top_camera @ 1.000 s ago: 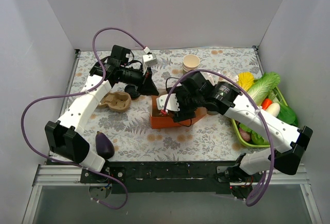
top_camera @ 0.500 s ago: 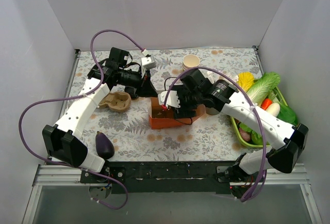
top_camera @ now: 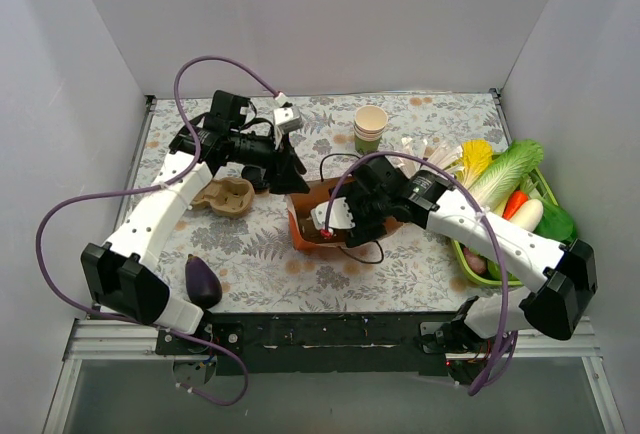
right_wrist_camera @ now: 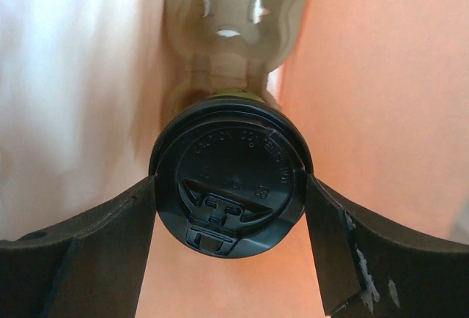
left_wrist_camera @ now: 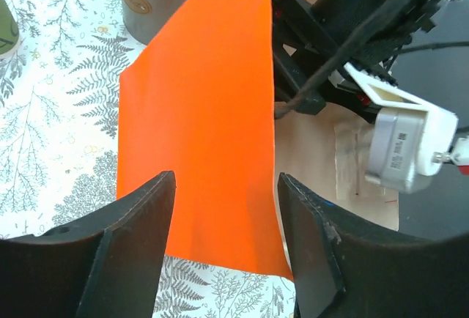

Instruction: Pack the takeout coffee

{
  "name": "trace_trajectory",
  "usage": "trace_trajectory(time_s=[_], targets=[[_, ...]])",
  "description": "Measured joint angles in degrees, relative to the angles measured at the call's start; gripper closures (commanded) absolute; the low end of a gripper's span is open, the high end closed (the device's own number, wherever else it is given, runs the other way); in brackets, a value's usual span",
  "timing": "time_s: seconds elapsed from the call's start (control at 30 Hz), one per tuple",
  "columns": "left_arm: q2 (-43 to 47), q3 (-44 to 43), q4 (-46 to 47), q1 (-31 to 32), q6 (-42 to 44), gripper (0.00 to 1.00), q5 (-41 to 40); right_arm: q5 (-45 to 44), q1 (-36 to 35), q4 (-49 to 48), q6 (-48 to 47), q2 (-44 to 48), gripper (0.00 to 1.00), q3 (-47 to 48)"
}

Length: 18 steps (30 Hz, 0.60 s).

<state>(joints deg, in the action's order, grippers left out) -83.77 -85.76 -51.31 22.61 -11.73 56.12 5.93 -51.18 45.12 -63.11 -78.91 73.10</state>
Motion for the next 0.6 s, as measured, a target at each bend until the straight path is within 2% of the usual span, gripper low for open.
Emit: trace_trajectory(time_s=[0.2,0.33,0.5,0.6], targets=[[1.46,-2.93,1.60,-0.33,-2.05,0.29,-1.38,-1.29,0.00,-1.70,-0.17,3.39,0.99,-4.46],[2.58,-6.80,3.43,-0.55,-3.37,0.16,-1.62,-1.88,0.00,-4.31,-0.11,4.48,0.99,-5.49],[4.72,-7.78,10.40,-1.27,-10.49,0.14,-3.26,-2.84,0.00,-6.75,-0.17,5.49,0.99,-7.96],[5.79,-4.52,16.94,-2.84,-16.63,0.15,-6.88,-3.17,-0.07,-7.72,-0.31,5.99,0.99,-9.14]])
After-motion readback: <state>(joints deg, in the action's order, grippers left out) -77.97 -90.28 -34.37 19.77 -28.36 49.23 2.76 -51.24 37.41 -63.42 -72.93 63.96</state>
